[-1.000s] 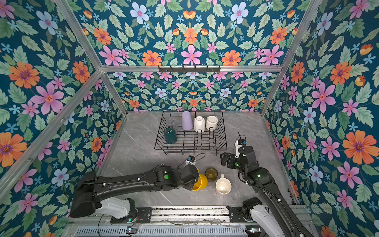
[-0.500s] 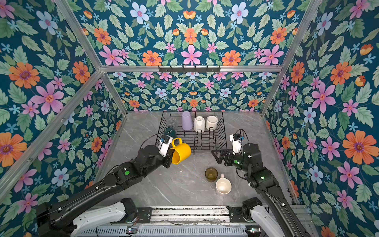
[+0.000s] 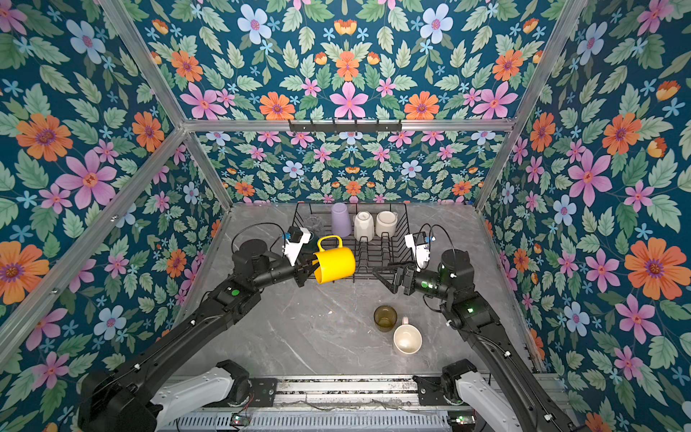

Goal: Load cups into a dish rack
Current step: Place the cup upside down at the dish rack.

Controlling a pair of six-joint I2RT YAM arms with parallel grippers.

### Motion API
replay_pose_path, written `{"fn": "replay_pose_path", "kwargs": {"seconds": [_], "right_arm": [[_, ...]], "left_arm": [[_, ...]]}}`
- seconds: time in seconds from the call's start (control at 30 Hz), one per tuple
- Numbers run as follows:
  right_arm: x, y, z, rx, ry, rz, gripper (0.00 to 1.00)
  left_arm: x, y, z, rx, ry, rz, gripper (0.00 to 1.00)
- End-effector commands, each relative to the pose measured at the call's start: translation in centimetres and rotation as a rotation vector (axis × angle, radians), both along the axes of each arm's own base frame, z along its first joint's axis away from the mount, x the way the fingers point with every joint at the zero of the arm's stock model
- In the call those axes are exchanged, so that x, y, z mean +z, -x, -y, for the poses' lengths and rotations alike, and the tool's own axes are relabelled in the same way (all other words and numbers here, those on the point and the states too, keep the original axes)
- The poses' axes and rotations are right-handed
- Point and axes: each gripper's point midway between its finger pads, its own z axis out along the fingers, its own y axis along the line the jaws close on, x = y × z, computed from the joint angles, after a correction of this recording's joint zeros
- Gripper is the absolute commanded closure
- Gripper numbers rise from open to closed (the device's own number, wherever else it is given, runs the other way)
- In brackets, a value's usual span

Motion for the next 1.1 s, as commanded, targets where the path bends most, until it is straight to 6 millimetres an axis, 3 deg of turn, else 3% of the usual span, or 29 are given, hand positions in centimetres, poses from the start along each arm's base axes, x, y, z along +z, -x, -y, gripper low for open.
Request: {"fn": "replay_pose_path", "kwargs": {"seconds": [0.0,0.17,0.4,1.07], "right_arm": [[2.0,-0.1,-0.7,0.05,-0.031,0.075,0.03],[2.8,-0.6,-1.5,0.099,-0.053,0.083,0.03],[3.9,0.6,-3.6,0.178,-0.053,0.146,0.03],[3.5,0.8,-7.5,0.294,-0.079,0.125,0.03]], "left_arm": [[3.7,2.8,1.0,-0.234,0.133,0.051,1.0],[3.4,3.0,1.3,-0.289,0.138,0.021,1.0],[3.1,3.2,1.6,-0.344,0.157,-0.014,1.0],[3.2,3.5,1.8,-0.412,0.176,-0.035,1.0]]}}
